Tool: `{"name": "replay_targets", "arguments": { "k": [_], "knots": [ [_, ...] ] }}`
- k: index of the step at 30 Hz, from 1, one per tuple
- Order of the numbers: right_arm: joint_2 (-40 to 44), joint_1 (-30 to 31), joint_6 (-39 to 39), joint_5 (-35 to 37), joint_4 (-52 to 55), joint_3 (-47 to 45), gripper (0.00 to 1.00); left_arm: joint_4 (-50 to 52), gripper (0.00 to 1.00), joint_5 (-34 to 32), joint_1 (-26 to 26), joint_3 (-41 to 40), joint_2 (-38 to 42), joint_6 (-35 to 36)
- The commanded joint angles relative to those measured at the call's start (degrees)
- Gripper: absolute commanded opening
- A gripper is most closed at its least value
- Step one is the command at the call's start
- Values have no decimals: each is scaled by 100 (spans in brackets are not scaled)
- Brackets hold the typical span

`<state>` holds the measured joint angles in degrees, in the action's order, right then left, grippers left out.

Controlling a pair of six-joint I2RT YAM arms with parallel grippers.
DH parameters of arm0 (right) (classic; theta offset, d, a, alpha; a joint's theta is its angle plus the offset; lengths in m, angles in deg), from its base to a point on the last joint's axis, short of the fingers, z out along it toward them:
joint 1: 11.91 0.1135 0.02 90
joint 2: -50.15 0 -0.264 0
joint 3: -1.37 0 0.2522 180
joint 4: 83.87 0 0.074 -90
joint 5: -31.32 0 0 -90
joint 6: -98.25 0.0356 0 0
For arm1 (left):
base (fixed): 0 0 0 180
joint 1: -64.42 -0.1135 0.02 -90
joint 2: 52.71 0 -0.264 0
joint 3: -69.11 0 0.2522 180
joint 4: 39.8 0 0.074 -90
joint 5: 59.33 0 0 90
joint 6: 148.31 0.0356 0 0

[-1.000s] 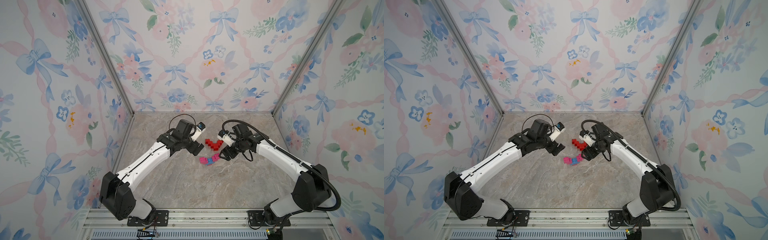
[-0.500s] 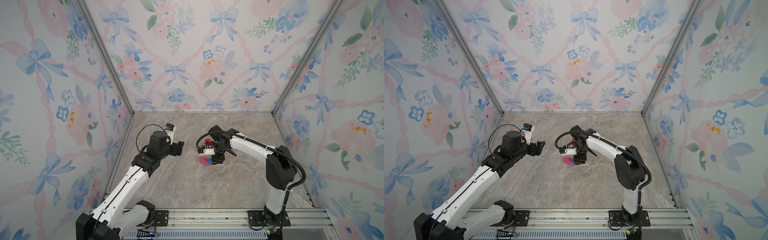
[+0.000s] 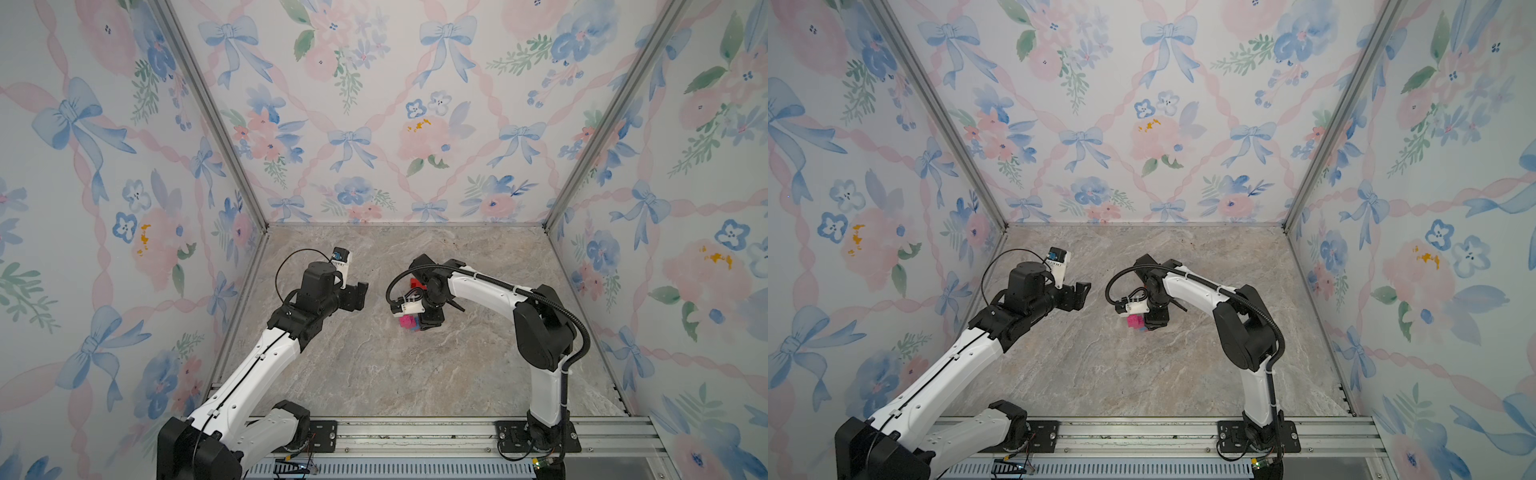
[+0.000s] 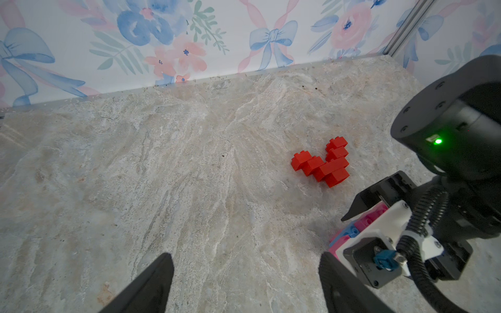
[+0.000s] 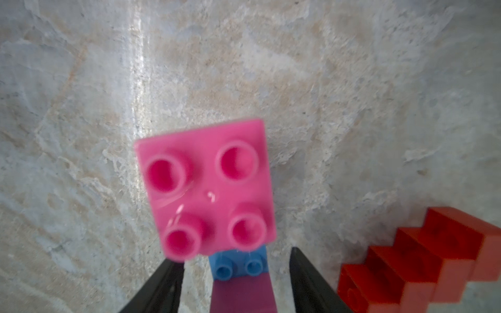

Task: Assemble the letter v with lego
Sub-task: Pick up the lego brick from the center of the board.

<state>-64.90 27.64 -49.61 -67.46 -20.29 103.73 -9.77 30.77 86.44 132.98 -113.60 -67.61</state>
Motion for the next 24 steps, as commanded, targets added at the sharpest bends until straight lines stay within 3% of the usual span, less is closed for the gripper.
{"name": "replay_targets", "arguments": {
  "k": [1, 10, 17, 24],
  "knots": [
    [-126, 53, -32, -132, -24, 56, 58, -140, 86, -98, -54, -44, -3, -37],
    [-229, 44, 72, -212, 22, 54, 37, -146, 86, -89, -66, -163, 66, 25],
    [-229, 42, 134, -277, 128, -4, 35, -142, 85, -98, -69, -190, 70, 59],
    [-131, -35, 166, -527, 464, 4, 25, -151, 85, -49, -75, -177, 2, 42]
  ]
}}
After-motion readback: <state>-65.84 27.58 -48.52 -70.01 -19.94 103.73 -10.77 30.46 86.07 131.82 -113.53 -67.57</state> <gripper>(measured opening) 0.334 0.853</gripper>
